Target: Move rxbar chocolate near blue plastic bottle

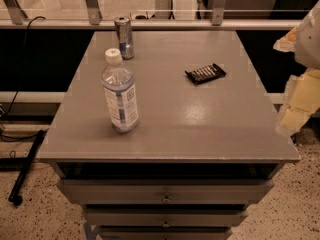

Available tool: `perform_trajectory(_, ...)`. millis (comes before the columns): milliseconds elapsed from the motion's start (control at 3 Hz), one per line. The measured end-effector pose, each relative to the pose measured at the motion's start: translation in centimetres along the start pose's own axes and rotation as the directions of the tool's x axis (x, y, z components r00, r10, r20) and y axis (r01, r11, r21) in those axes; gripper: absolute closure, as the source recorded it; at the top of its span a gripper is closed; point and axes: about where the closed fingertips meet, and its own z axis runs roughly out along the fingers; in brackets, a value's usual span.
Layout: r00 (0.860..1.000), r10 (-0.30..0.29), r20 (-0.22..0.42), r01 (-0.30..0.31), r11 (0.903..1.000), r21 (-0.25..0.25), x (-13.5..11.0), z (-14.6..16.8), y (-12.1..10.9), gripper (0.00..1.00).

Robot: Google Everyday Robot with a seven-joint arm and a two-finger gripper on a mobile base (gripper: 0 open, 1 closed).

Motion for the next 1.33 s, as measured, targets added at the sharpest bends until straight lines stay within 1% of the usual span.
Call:
perform_trajectory(333, 1.000, 0.000, 0.000, 0.000, 1.0000, 0.000, 0.0, 0.0, 0.0, 0.00)
perform_trajectory(667, 0.999, -0.002, 0.046, 0.002, 0.9999, 0.013, -0.8, 0.9, -0.6, 0.00)
perform_trajectory(1000, 0.987, 0.004, 0.159, -0.010, 0.9993, 0.035, -2.1, 3.6, -3.1, 0.00)
perform_trajectory(1333, 0.960, 0.022, 0.281, -0.044, 0.9966, 0.069, -3.2, 6.4, -6.9, 0.00)
